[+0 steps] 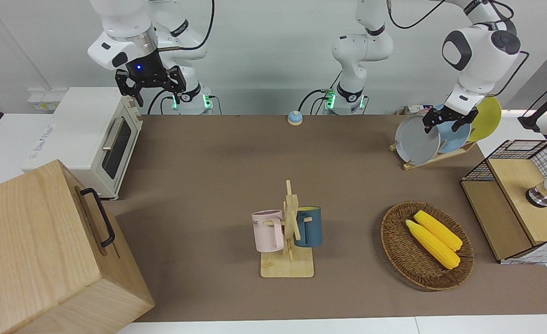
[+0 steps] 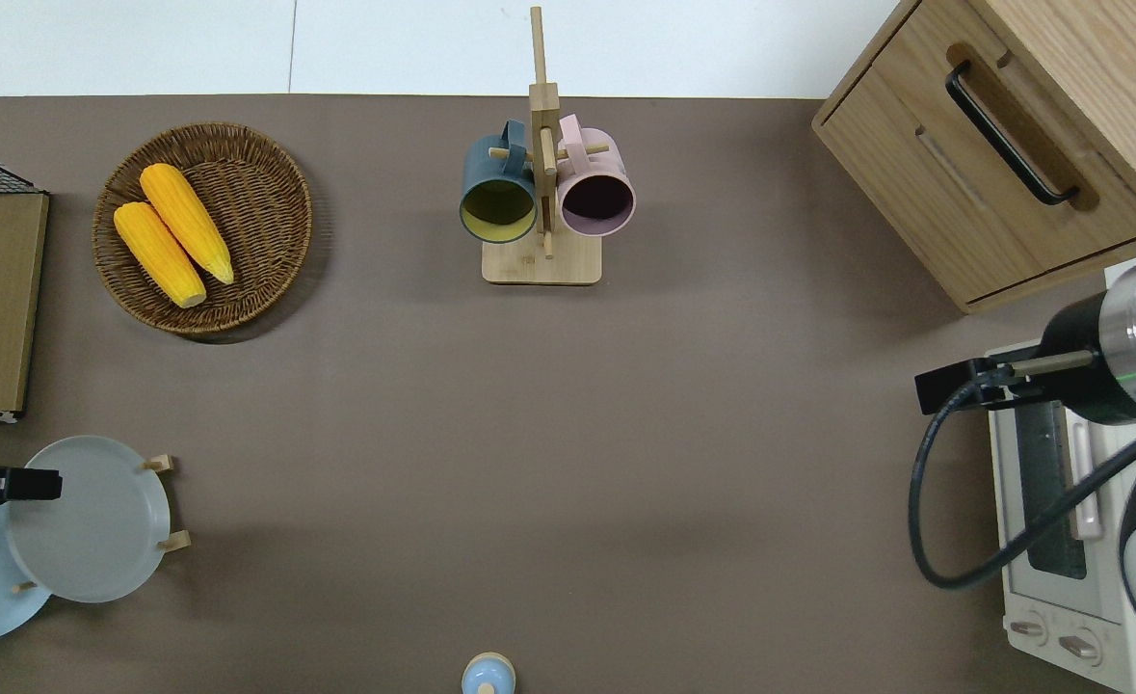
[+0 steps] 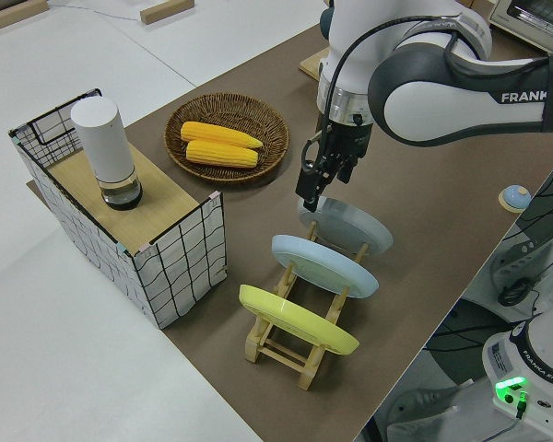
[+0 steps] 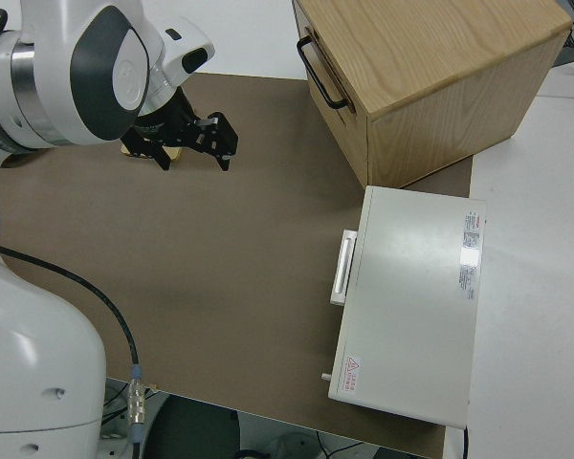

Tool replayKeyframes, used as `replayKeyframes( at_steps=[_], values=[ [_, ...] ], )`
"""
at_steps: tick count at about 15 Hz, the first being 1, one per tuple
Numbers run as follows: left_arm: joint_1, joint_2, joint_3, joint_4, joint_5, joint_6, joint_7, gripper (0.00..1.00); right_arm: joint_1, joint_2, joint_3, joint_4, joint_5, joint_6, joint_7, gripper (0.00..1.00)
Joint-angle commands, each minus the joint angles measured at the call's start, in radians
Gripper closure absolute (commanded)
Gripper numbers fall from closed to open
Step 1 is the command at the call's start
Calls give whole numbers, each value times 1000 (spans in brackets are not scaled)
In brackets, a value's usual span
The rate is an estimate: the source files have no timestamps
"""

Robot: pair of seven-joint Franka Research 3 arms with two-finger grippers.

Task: Pick gray plate from low plate rack and place it on table with left arm

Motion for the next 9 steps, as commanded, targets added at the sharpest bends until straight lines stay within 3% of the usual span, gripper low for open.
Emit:
replayKeyframes(
  at_steps=[1,6,7,9],
  values=[
    [16,-35,-4,-87,19,70,6,5,-10,-2,6,6,10,-13,-1,13],
    [16,-35,-4,-112,24,81,5,13,-10,-2,4,6,10,-13,-1,11],
    [16,-35,-4,-112,24,81,2,46,-10,-2,6,6,10,-13,-1,11],
    [16,-35,-4,-112,24,81,-2,225,-10,-2,6,6,10,-13,-1,11]
  ],
)
